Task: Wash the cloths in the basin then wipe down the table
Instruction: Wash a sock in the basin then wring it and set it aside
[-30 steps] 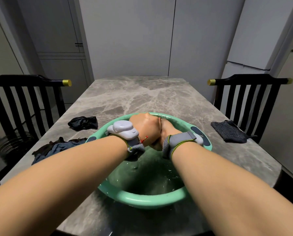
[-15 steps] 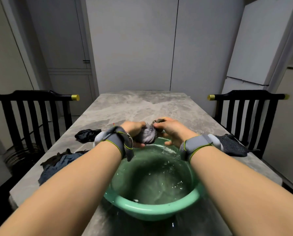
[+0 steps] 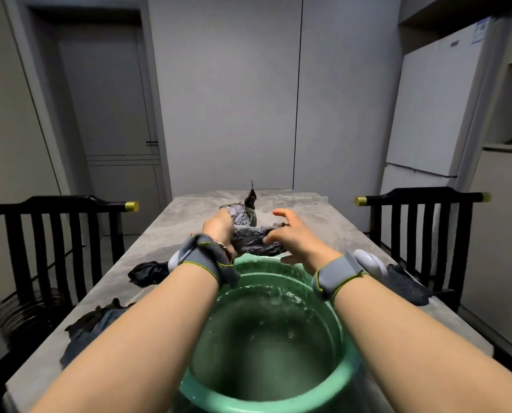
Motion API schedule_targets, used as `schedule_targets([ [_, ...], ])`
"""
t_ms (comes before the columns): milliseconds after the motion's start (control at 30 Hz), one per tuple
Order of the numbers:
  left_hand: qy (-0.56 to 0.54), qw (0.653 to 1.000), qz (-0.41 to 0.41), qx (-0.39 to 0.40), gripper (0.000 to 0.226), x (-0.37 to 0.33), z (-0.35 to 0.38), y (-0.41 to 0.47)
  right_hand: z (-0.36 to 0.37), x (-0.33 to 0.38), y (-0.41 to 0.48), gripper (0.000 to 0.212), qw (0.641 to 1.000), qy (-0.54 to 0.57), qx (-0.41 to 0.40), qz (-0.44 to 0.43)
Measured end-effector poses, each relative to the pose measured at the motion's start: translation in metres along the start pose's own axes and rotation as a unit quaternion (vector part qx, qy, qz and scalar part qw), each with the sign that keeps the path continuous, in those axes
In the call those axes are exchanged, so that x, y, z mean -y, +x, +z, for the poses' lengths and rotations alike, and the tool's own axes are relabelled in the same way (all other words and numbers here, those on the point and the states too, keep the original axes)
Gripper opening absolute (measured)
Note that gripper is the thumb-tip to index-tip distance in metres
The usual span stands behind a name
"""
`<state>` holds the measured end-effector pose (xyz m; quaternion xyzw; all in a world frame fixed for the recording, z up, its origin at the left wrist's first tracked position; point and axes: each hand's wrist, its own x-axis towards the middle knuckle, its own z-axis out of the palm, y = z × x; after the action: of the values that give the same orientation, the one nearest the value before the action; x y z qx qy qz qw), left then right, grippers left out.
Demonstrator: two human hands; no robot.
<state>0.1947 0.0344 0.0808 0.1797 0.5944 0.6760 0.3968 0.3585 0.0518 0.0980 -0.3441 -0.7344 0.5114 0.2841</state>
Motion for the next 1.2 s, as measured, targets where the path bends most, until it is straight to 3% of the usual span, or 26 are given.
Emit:
schedule_targets([
  [67, -0.011, 1.0, 0.008, 0.01, 0.019, -0.006, 0.009, -0.022, -0.001, -0.01, 0.003, 0.08, 0.979, -0.187, 0.018, -0.075],
  [100, -0.029, 0.999, 0.002, 0.028, 0.019, -0.008, 0.013, -0.03, -0.001, -0.017, 0.006, 0.087, 0.949, -0.299, 0.011, -0.102],
  [133, -0.044, 0.998, -0.001, 0.053, 0.02, -0.007, 0.018, -0.039, 0.0, -0.022, 0.006, 0.086, 0.913, -0.388, 0.001, -0.124],
  [200, -0.007, 0.992, 0.0, 0.124, 0.027, -0.004, 0.026, -0.049, 0.003, -0.025, 0.005, 0.066, 0.87, -0.472, -0.025, -0.142],
  [267, 0.108, 0.983, 0.018, 0.149, 0.028, -0.001, 0.03, -0.057, 0.005, -0.025, 0.006, 0.044, 0.854, -0.496, -0.049, -0.148],
  [400, 0.26, 0.952, 0.114, 0.111, 0.012, -0.005, 0.021, -0.059, -0.005, -0.025, 0.008, 0.029, 0.864, -0.482, -0.078, -0.126],
  [500, 0.291, 0.921, 0.155, 0.205, 0.024, -0.009, 0.008, -0.064, -0.015, -0.025, 0.014, 0.028, 0.875, -0.46, -0.085, -0.123],
  [600, 0.337, 0.888, 0.105, 0.294, 0.028, -0.011, -0.009, -0.065, -0.018, -0.023, 0.018, 0.031, 0.856, -0.478, -0.113, -0.163],
  [667, 0.291, 0.882, 0.05, 0.367, 0.021, -0.012, -0.018, -0.063, -0.014, -0.025, 0.02, 0.034, 0.823, -0.512, -0.144, -0.199],
  [700, 0.269, 0.882, 0.027, 0.387, 0.028, -0.012, -0.019, -0.065, -0.013, -0.025, 0.02, 0.035, 0.809, -0.523, -0.154, -0.22],
  [733, 0.261, 0.889, 0.019, 0.377, 0.034, -0.011, -0.018, -0.063, -0.011, -0.025, 0.021, 0.034, 0.799, -0.521, -0.168, -0.247],
  [833, 0.184, 0.954, 0.072, 0.226, 0.02, -0.003, -0.005, -0.061, -0.008, -0.022, 0.025, 0.029, 0.758, -0.514, -0.216, -0.34],
  [900, 0.122, 0.976, 0.079, 0.163, 0.023, 0.007, 0.001, -0.056, -0.003, -0.017, 0.027, 0.018, 0.721, -0.52, -0.248, -0.384],
  [967, 0.12, 0.972, 0.058, 0.193, 0.028, 0.017, 0.003, -0.054, 0.001, -0.012, 0.028, 0.027, 0.692, -0.521, -0.262, -0.426],
  [1067, 0.094, 0.953, -0.004, 0.287, 0.002, 0.025, 0.006, -0.063, 0.001, -0.01, 0.032, 0.025, 0.673, -0.52, -0.252, -0.461],
  [1133, 0.123, 0.956, 0.002, 0.266, 0.006, 0.024, 0.006, -0.063, -0.006, -0.012, 0.034, 0.018, 0.665, -0.544, -0.242, -0.451],
  [1200, 0.255, 0.941, 0.052, 0.215, 0.018, 0.021, 0.002, -0.056, -0.011, -0.011, 0.03, 0.03, 0.684, -0.585, -0.159, -0.406],
])
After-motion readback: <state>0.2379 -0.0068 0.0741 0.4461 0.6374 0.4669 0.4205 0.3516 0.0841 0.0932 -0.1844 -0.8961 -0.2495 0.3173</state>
